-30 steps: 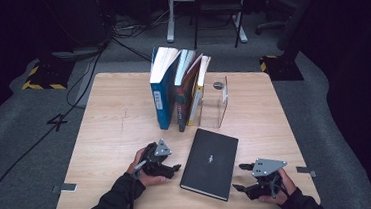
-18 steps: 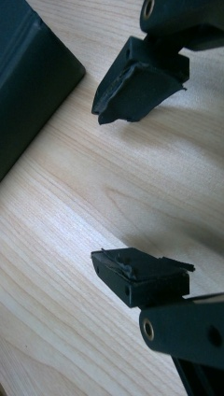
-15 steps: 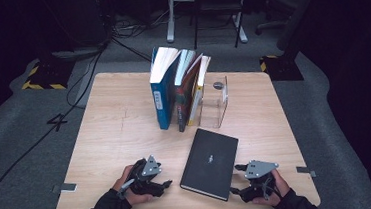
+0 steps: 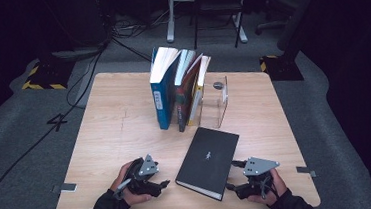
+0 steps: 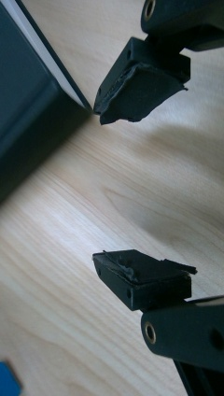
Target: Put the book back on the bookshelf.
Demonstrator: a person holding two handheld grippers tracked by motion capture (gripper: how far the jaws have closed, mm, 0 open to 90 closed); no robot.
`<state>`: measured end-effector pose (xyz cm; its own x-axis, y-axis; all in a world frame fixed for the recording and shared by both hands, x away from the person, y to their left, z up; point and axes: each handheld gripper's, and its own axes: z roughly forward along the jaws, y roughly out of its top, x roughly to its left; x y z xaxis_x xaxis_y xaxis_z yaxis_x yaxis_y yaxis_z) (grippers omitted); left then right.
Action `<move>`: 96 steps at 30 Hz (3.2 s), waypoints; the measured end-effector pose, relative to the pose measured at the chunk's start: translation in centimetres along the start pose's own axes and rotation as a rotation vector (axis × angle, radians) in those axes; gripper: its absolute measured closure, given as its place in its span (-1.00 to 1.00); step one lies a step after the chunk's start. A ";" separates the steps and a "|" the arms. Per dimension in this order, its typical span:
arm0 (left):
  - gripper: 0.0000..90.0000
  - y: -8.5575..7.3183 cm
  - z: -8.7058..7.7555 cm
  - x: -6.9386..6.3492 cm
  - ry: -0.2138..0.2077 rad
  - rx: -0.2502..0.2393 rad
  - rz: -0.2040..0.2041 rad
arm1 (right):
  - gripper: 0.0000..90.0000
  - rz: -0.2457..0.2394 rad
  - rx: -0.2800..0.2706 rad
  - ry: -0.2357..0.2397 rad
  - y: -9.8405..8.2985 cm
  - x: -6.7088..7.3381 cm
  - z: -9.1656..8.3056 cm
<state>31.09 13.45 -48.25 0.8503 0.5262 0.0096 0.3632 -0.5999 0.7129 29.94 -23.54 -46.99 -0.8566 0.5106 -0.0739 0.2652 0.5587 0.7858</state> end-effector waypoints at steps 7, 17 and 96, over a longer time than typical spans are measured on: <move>-0.45 1.9 -0.6 -2.2 -0.025 -0.067 0.103 | -0.52 0.008 -0.027 -0.053 2.0 0.7 0.4; -0.41 3.0 1.5 -3.5 -0.014 -0.083 0.151 | -0.54 -0.033 -0.046 -0.088 4.0 1.2 1.7; 0.02 3.2 -0.1 0.7 -0.019 -0.226 0.065 | -0.31 0.018 -0.195 -0.151 6.3 -8.2 2.8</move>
<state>32.79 11.97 -45.85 0.8768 0.4783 0.0491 0.2149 -0.4812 0.8499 39.89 -22.42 -43.14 -0.7731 0.6190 -0.1384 0.1767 0.4198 0.8903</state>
